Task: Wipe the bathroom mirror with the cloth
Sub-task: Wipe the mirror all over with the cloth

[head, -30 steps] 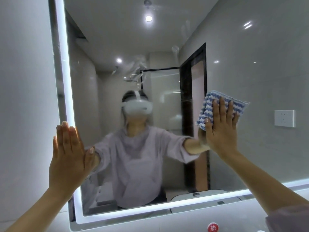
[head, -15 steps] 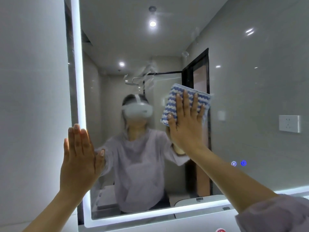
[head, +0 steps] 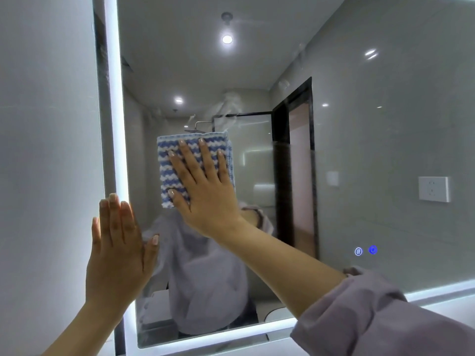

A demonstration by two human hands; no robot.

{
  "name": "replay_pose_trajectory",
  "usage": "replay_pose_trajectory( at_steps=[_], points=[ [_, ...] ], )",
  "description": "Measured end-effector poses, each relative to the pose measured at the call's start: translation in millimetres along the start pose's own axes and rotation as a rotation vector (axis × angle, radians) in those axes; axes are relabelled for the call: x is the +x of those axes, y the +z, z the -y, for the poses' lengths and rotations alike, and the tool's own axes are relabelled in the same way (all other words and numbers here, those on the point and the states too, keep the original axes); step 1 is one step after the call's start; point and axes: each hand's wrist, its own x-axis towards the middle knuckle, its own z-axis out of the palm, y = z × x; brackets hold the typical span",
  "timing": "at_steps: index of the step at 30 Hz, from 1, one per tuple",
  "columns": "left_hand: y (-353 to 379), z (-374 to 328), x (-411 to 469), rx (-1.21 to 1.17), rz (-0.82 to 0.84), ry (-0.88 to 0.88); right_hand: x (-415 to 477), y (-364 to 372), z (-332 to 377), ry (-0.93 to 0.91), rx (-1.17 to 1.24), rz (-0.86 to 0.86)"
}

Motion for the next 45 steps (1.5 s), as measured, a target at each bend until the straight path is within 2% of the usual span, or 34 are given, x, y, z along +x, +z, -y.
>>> replay_pose_trajectory(
  at_steps=[8,19,25,29,35,41,45],
  points=[
    [7,6,-2,0.041,-0.007,0.019,-8,-6,-40,-0.062,0.009,-0.054],
    [6,7,-3,0.083,0.009,0.035,-60,-13,-181,0.14,-0.095,-0.039],
    [7,8,-3,0.082,0.022,0.03,-85,-11,-230,0.31,-0.088,-0.071],
    [5,8,-4,0.089,0.04,0.043,-88,-9,-234,0.383,-0.069,-0.076],
    [-2,3,-3,0.07,0.092,0.022,-86,-14,-229,0.391,-0.022,-0.07],
    [-3,2,-2,0.037,0.122,0.009,-79,-10,-204,0.485,0.033,-0.125],
    [-3,1,-2,-0.005,0.102,0.001,-65,-11,-180,0.415,0.028,-0.107]
  ],
)
